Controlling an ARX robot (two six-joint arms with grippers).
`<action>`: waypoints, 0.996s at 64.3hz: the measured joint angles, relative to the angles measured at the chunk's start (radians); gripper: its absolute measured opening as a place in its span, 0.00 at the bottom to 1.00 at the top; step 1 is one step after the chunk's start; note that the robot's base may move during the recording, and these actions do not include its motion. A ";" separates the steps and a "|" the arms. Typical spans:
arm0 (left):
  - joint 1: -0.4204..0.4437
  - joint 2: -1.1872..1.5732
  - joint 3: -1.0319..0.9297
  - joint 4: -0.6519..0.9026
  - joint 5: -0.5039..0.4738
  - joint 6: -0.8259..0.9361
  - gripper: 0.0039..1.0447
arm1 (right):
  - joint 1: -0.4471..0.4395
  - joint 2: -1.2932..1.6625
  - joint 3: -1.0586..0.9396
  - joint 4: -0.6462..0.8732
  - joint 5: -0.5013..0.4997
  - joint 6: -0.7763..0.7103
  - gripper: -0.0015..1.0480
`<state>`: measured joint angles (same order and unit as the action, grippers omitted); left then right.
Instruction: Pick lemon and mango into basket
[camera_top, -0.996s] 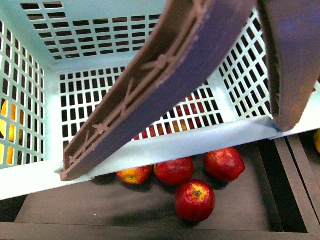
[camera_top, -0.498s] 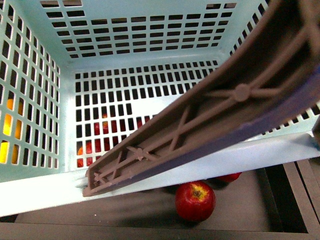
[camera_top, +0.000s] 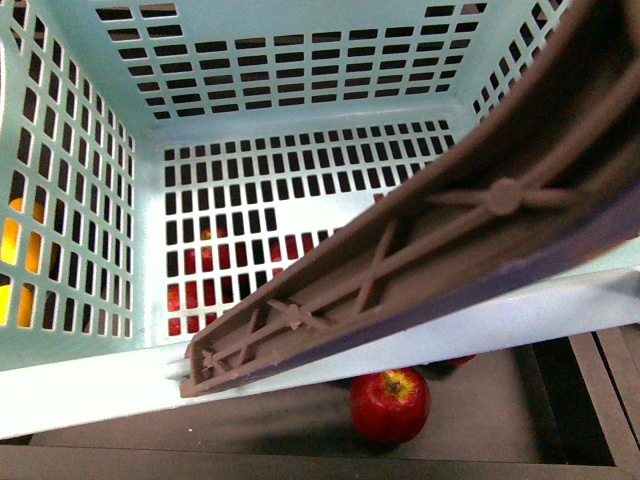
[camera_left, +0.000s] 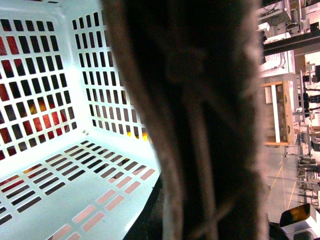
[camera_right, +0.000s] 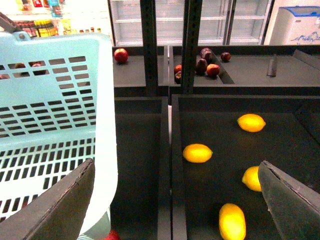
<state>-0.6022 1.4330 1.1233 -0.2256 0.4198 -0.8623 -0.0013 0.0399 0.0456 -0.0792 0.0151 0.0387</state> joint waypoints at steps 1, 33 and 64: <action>0.000 0.000 0.000 0.000 0.000 0.000 0.04 | 0.000 0.018 0.016 -0.039 0.003 0.026 0.92; 0.000 0.000 0.000 0.002 -0.001 -0.006 0.04 | -0.452 0.987 0.306 0.137 -0.111 0.100 0.92; 0.000 0.000 0.000 0.002 0.002 -0.006 0.04 | -0.486 1.961 0.679 0.573 -0.055 -0.302 0.92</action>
<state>-0.6018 1.4330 1.1236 -0.2241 0.4213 -0.8680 -0.4877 2.0010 0.7246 0.4942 -0.0399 -0.2634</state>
